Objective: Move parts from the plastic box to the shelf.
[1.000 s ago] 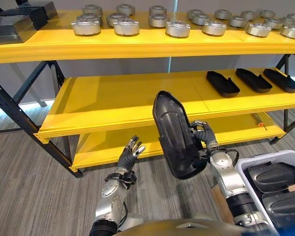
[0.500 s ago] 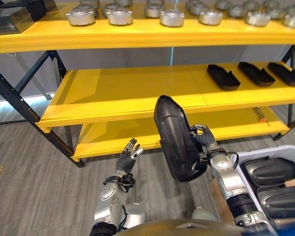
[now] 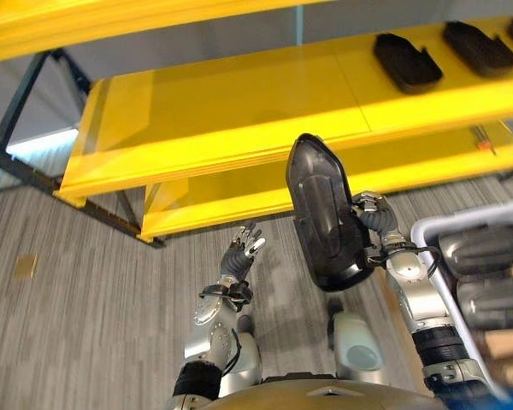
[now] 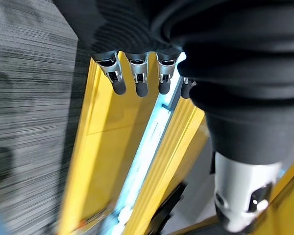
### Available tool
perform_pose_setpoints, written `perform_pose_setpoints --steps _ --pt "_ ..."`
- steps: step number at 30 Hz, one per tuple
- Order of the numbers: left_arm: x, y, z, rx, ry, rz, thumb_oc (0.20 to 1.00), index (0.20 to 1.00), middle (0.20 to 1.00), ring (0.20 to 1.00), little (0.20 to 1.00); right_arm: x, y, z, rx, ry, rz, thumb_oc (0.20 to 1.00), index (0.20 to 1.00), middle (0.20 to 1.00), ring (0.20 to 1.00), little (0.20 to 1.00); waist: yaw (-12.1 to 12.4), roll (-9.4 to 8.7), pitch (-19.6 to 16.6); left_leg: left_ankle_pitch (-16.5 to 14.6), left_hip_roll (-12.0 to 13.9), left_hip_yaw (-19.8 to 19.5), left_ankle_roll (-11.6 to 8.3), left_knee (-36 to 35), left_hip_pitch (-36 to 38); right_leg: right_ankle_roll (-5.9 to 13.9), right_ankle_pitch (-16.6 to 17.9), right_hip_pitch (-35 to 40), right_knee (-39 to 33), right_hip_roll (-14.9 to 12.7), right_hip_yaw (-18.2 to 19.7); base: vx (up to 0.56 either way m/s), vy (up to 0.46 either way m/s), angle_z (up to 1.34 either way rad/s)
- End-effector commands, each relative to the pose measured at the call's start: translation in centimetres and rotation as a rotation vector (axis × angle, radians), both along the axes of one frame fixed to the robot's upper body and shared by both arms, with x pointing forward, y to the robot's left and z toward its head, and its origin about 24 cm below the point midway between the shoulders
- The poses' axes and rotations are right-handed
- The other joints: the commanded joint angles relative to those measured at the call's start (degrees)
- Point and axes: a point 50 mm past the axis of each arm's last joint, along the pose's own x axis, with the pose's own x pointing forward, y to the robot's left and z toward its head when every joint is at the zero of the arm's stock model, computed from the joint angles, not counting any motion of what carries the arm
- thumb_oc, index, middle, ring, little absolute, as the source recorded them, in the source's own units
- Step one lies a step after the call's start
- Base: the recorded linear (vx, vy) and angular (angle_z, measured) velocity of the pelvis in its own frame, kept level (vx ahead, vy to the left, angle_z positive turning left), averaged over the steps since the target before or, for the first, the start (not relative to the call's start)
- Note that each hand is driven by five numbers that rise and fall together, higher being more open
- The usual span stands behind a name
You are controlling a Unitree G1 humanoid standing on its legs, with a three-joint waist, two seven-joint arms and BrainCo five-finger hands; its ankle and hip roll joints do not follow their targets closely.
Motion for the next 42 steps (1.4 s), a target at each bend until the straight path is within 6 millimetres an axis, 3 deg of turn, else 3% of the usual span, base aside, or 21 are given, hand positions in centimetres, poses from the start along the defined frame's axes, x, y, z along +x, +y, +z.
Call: perform_pose_setpoints --steps 1,3,4,6,7,8,9,10,11,12,13,14,15,17,19,20,26,32,37,40,42 --pt "0.9 0.4 2.4 0.002 -0.146 0.006 1.000 1.000 1.000 1.000 1.000 0.4 1.5 2.5 0.117 -0.144 0.051 0.200 0.200 0.200 0.200 0.200 -1.4 -3.09 -6.0 10.1 0.2 1.9 2.50 -8.2 13.0 2.24 12.1 -6.0 -5.0 -2.5 4.3 0.25 -0.208 -0.18" --pt "0.9 0.8 2.8 0.014 -0.157 0.034 1.000 1.000 1.000 1.000 1.000 0.0 1.3 2.5 0.128 -0.146 0.051 0.200 0.200 0.200 0.200 0.200 -0.7 -5.07 -6.2 10.7 -0.4 0.4 2.37 1.6 8.7 1.68 12.1 -3.4 -5.4 -2.4 4.7 0.32 -0.317 0.01" --pt "1.0 0.6 3.1 0.015 -0.164 0.035 1.000 1.000 1.000 1.000 1.000 0.0 1.2 2.5 0.133 -0.149 0.049 0.200 0.200 0.200 0.200 0.200 0.9 -7.20 -5.2 11.0 -2.5 -0.2 2.01 9.8 4.1 0.77 12.3 -1.1 -6.7 -3.6 5.0 0.17 -0.421 0.05" --pt "1.4 0.1 4.0 0.021 -0.197 0.002 1.000 1.000 1.000 1.000 1.000 -0.1 0.5 2.9 0.154 -0.169 0.019 0.200 0.200 0.200 0.200 0.200 4.2 -12.15 -0.6 5.5 -4.9 -0.5 2.12 28.4 -7.5 0.89 12.9 4.2 -8.3 -7.3 3.1 0.17 -0.446 0.16" --pt "1.4 -0.2 4.0 0.019 -0.196 -0.018 1.000 1.000 1.000 1.000 1.000 -0.1 0.6 3.0 0.163 -0.175 0.019 0.200 0.200 0.200 0.200 0.200 4.8 -12.51 0.3 4.3 -5.1 -0.1 1.43 29.4 -8.8 0.84 12.7 6.2 -9.0 -7.8 2.1 0.22 -0.219 0.47" --pt "1.5 -0.2 4.1 0.022 -0.201 -0.034 1.000 1.000 1.000 1.000 1.000 0.0 0.3 3.2 0.157 -0.185 0.009 0.200 0.200 0.200 0.200 0.200 5.2 -12.43 1.7 4.3 -4.9 0.2 1.07 25.8 -10.8 0.91 12.7 8.7 -10.6 -8.1 1.6 0.35 0.026 0.69" --pt "1.4 -0.2 3.9 0.028 -0.186 -0.035 1.000 1.000 1.000 1.000 1.000 -0.1 0.1 3.2 0.145 -0.176 0.014 0.200 0.200 0.200 0.200 0.200 5.3 -10.95 1.3 4.3 -1.9 0.7 1.26 12.5 -12.1 1.45 12.1 11.7 -12.3 -7.3 1.7 0.26 0.084 0.65" --pt "1.4 -0.2 3.8 0.027 -0.185 -0.035 1.000 1.000 1.000 1.000 1.000 -0.1 0.1 3.1 0.144 -0.175 0.015 0.200 0.200 0.200 0.200 0.200 5.5 -10.99 1.4 4.8 -1.8 1.0 1.12 11.2 -11.1 1.31 12.1 12.0 -12.6 -7.3 1.8 0.44 0.236 0.40" --pt "1.3 0.2 3.9 0.041 -0.189 -0.022 1.000 1.000 1.000 1.000 1.000 -0.4 -0.2 3.0 0.146 -0.172 0.013 0.200 0.200 0.200 0.200 0.200 5.9 -9.53 -0.1 8.2 2.1 1.3 0.14 -3.7 -12.9 1.81 11.5 13.6 -12.9 -6.7 2.4 0.24 0.125 -0.09" --pt "1.2 0.2 3.9 0.040 -0.188 -0.022 1.000 1.000 1.000 1.000 1.000 -0.4 -0.2 3.0 0.146 -0.171 0.013 0.200 0.200 0.200 0.200 0.200 6.2 -9.56 -0.1 9.0 2.2 1.9 0.03 -5.4 -11.7 1.72 11.6 13.8 -13.0 -6.7 2.7 0.47 0.312 -0.30" --pt "1.1 0.4 3.3 0.051 -0.168 -0.018 1.000 1.000 1.000 1.000 1.000 -0.9 -0.1 2.5 0.179 -0.160 0.005 0.200 0.200 0.200 0.200 0.200 6.6 -8.66 -2.3 11.1 4.7 3.2 -1.02 -8.1 -12.4 1.54 11.1 15.9 -12.6 -7.0 3.3 0.25 0.164 -0.31" --pt "1.0 0.4 3.3 0.051 -0.167 -0.019 1.000 1.000 1.000 1.000 1.000 -0.9 -0.1 2.5 0.179 -0.160 0.004 0.200 0.200 0.200 0.200 0.200 6.8 -8.60 -2.3 11.0 4.8 3.4 -1.08 -8.1 -12.3 1.49 11.1 15.9 -12.6 -7.0 3.5 0.38 0.450 -0.41" --pt "0.7 0.7 3.1 0.051 -0.160 -0.009 1.000 1.000 1.000 1.000 1.000 -1.0 0.4 2.5 0.193 -0.159 0.030 0.200 0.200 0.200 0.200 0.200 6.5 -7.46 -3.3 10.5 2.3 1.7 -2.86 -2.1 -9.9 0.70 11.5 14.5 -11.4 -8.5 4.6 0.15 0.360 -0.63" --pt "0.8 0.6 3.2 0.053 -0.173 -0.035 1.000 1.000 1.000 1.000 1.000 -1.4 0.2 2.3 0.211 -0.158 0.016 0.200 0.200 0.200 0.200 0.200 6.2 -7.48 -3.9 9.9 1.6 5.3 -3.24 -0.5 -9.6 0.42 11.8 14.3 -11.4 -9.7 3.7 0.11 0.322 -0.77" --pt "0.7 0.5 3.2 0.058 -0.174 -0.049 1.000 1.000 1.000 1.000 1.000 -1.7 -0.2 2.0 0.199 -0.151 0.004 0.200 0.200 0.200 0.200 0.200 6.0 -7.33 -4.4 9.8 0.7 5.6 -3.46 0.3 -9.5 0.20 11.9 14.5 -11.7 -11.1 3.0 0.09 0.210 -0.54" --pt "0.7 0.6 3.3 0.069 -0.176 -0.053 1.000 1.000 1.000 1.000 1.000 -1.7 0.0 1.9 0.208 -0.146 0.003 0.200 0.200 0.200 0.200 0.200 5.7 -7.10 -5.0 9.5 -0.5 5.1 -3.14 0.8 -9.1 -0.12 11.7 14.6 -12.0 -12.0 2.6 0.13 0.289 0.12" --pt "1.4 0.6 3.4 0.065 -0.179 -0.067 1.000 1.000 1.000 1.000 1.000 -1.2 1.1 0.9 0.253 -0.096 0.022 0.200 0.200 0.200 0.200 0.200 5.6 -7.08 -7.3 9.5 -1.8 6.9 -2.22 0.5 -6.0 -0.02 11.1 15.5 -14.6 -15.0 -0.1 0.13 0.175 -0.08" --pt "1.5 0.2 2.8 0.051 -0.154 -0.089 1.000 1.000 1.000 1.000 1.000 -0.3 2.0 1.3 0.284 -0.099 0.035 0.200 0.200 0.200 0.200 0.200 6.2 -7.32 -7.3 9.7 -2.0 7.2 -1.99 -0.4 -4.2 0.18 11.1 16.5 -14.9 -15.1 -0.8 0.07 0.032 0.15" --pt "1.7 -0.3 2.7 0.044 -0.149 -0.120 1.000 1.000 1.000 1.000 1.000 1.7 3.9 3.1 0.290 -0.132 0.085 0.200 0.200 0.200 0.200 0.200 7.7 -7.91 -6.9 9.7 -1.8 6.9 -1.68 -1.3 -3.5 0.34 10.8 16.9 -15.3 -14.7 -1.2 0.03 -0.021 -0.09" --pt "1.8 -0.6 2.4 0.036 -0.131 -0.143 1.000 1.000 1.000 1.000 1.000 3.6 6.2 4.2 0.348 -0.114 0.133 0.200 0.200 0.200 0.200 0.200 10.1 -8.83 -6.0 9.9 -1.8 6.5 -1.78 -1.8 -3.4 0.42 10.7 17.6 -15.4 -14.4 -1.9 0.02 -0.046 0.11" --pt "1.7 -0.5 2.2 0.037 -0.122 -0.146 1.000 1.000 1.000 1.000 1.000 4.4 6.6 4.3 0.365 -0.090 0.128 0.200 0.200 0.200 0.200 0.200 11.0 -9.04 -5.8 9.9 -1.8 6.2 -1.88 -1.9 -3.4 0.44 10.7 17.8 -15.4 -14.3 -2.1 0.01 -0.023 0.15"
